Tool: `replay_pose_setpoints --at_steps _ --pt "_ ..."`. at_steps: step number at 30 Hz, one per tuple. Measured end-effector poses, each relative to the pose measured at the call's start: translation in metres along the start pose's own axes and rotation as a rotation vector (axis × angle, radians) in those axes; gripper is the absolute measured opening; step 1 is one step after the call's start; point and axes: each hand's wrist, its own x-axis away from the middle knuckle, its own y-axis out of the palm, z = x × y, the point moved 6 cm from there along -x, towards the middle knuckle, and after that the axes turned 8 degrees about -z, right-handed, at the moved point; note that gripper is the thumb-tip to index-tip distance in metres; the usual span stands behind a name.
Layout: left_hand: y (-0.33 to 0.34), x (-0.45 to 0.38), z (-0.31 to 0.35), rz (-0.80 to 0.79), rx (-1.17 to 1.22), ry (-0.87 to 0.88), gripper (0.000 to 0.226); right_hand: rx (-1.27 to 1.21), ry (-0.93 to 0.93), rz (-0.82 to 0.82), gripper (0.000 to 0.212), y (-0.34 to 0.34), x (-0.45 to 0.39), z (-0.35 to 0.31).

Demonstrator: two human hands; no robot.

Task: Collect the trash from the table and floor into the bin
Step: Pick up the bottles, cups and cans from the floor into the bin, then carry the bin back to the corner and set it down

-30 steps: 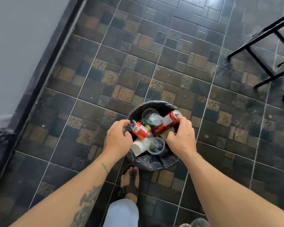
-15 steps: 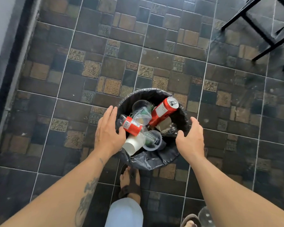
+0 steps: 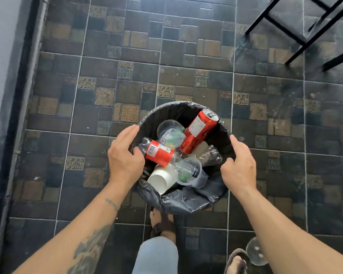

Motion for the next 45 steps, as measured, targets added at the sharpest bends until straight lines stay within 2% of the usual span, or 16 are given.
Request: replay_pose_setpoints --at_steps 6,9,15,19,26,35,41,45 --pt "-0.039 0.02 0.078 0.011 0.371 -0.124 0.069 -0.019 -0.063 0.165 0.074 -0.084 0.045 -0.039" --pt "-0.049 0.035 0.12 -0.042 0.505 -0.132 0.072 -0.069 -0.108 0.274 0.072 -0.129 0.07 -0.052" --pt "-0.063 0.082 0.225 -0.12 0.563 0.003 0.076 -0.182 -0.12 0.482 0.073 -0.225 0.128 -0.051" --pt "-0.061 0.119 0.286 -0.17 0.588 0.071 0.076 -0.277 -0.12 0.516 0.072 -0.284 0.173 -0.028" --pt "-0.033 0.224 0.405 -0.346 0.518 0.175 0.071 -0.381 -0.021 0.598 0.077 -0.379 0.297 0.045" --pt "-0.015 0.386 0.524 -0.547 0.32 0.398 0.07 -0.31 0.115 0.764 0.076 -0.484 0.487 0.11" --pt "-0.007 0.474 0.584 -0.696 0.165 0.559 0.071 -0.294 0.266 0.87 0.072 -0.53 0.598 0.128" --pt "0.009 0.529 0.614 -0.803 0.108 0.631 0.07 -0.321 0.39 0.963 0.071 -0.532 0.664 0.149"
